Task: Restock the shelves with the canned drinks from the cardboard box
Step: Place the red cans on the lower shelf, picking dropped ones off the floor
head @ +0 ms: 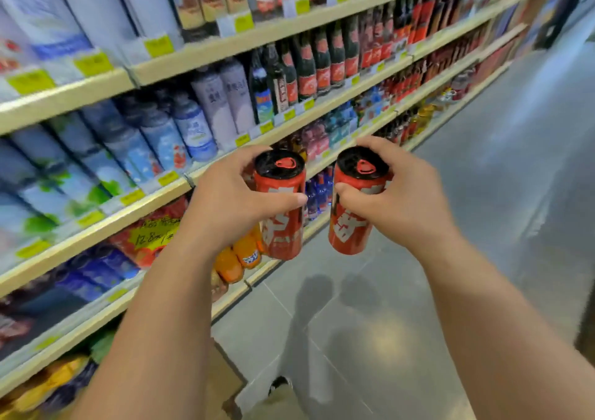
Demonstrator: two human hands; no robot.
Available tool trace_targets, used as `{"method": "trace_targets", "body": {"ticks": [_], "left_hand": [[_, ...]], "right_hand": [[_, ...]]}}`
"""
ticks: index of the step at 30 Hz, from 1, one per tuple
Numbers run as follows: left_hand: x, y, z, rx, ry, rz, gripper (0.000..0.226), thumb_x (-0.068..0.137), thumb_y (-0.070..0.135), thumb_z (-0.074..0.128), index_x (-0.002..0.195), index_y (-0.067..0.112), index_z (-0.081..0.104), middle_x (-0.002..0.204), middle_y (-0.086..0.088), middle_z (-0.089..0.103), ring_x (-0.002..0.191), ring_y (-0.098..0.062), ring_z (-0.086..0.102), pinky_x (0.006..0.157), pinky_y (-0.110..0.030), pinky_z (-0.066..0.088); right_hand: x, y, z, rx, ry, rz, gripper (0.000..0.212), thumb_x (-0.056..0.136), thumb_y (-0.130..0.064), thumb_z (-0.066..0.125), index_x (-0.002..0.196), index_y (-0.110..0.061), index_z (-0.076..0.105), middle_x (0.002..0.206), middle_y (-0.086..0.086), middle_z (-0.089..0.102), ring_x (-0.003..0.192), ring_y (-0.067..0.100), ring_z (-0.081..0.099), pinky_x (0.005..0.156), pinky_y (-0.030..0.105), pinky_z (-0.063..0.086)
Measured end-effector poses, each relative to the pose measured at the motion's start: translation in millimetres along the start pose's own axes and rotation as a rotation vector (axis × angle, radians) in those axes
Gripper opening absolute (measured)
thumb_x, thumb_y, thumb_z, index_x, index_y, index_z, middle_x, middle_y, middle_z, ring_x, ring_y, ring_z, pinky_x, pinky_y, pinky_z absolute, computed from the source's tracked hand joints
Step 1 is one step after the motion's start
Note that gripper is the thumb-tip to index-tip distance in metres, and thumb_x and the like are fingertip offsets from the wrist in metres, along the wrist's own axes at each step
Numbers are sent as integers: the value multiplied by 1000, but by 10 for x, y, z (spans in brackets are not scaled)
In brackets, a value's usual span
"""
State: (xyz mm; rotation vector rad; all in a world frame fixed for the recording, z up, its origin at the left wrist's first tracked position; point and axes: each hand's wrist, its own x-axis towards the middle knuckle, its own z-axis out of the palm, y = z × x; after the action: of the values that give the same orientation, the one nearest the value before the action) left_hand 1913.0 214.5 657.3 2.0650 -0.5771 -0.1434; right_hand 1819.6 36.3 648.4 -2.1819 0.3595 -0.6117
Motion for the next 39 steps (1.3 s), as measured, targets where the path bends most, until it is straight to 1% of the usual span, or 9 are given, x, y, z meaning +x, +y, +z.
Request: {"method": "trace_targets", "body": {"ticks": [10, 14, 17, 22, 24, 27, 30, 35, 39], "left_hand": [[-947, -364, -1532, 90, 290, -137, 46, 59, 38, 84, 95, 45, 57, 105, 16, 63, 94, -13, 63, 74, -27, 48], [-1419, -674, -2064, 126, 351, -198, 44, 62, 34, 83, 95, 43, 55, 97, 25, 57, 76, 0, 58, 52, -21, 41], [-1760, -956, -2492, 113, 391, -235, 45, 60, 29, 85, 94, 41, 58, 94, 19, 62, 76, -2, 59, 56, -24, 43], [-2254, -1416, -3189, 111, 434, -277, 46, 61, 24, 85, 98, 35, 59, 94, 24, 59, 83, 8, 55, 61, -9, 42], [-2425, -1570, -3438, 109, 438, -280, 44, 62, 25, 85, 91, 42, 56, 91, 26, 57, 86, 6, 55, 64, -14, 44], [-2667, -1803, -3734, 97, 464, -312, 46, 63, 27, 84, 93, 43, 54, 93, 27, 55, 87, 4, 54, 69, -24, 47], [-2868, -2003, -3921, 130, 486, -330, 47, 64, 27, 83, 97, 41, 53, 93, 31, 51, 82, 16, 47, 64, -3, 37], [-3071, -2272, -4056, 105, 514, -374, 49, 64, 22, 84, 83, 50, 48, 89, 30, 54, 78, 29, 47, 62, -1, 36], [-3108, -2505, -4076, 109, 568, -422, 49, 62, 27, 85, 87, 51, 50, 97, 25, 58, 89, 11, 54, 68, -5, 36]], "right_hand": [[-190, -1268, 846, 78, -275, -247, 62, 74, -32, 73, 131, -27, 49, 106, -17, 51, 96, -3, 49, 75, 0, 34], [-431, -1675, 1354, 118, -352, -275, 62, 73, -30, 75, 129, -27, 50, 105, -15, 54, 96, -1, 52, 71, -4, 35], [-636, -1970, 1804, 127, -381, -290, 62, 70, -29, 76, 128, -26, 51, 106, -14, 57, 97, -1, 54, 71, -8, 35], [-1025, -2436, 2550, 146, -414, -306, 61, 71, -28, 76, 127, -25, 52, 112, -9, 59, 100, 3, 55, 79, 5, 38], [-1166, -2607, 2805, 156, -429, -306, 60, 72, -28, 76, 127, -26, 51, 109, -12, 55, 97, 1, 52, 70, -5, 36], [-1357, -2844, 3149, 178, -465, -293, 59, 72, -29, 76, 126, -27, 51, 107, -16, 53, 97, 0, 50, 69, -3, 36], [-1508, -3035, 3445, 188, -499, -292, 60, 71, -28, 77, 125, -28, 51, 107, -16, 53, 97, 0, 50, 65, -7, 35], [-1646, -3214, 3874, 193, -564, -330, 59, 70, -27, 78, 123, -28, 52, 107, -13, 57, 99, 3, 54, 73, 1, 36], [-1656, -3204, 4163, 187, -643, -369, 61, 71, -26, 77, 125, -24, 51, 107, -13, 54, 98, 2, 51, 73, 1, 35]]}}
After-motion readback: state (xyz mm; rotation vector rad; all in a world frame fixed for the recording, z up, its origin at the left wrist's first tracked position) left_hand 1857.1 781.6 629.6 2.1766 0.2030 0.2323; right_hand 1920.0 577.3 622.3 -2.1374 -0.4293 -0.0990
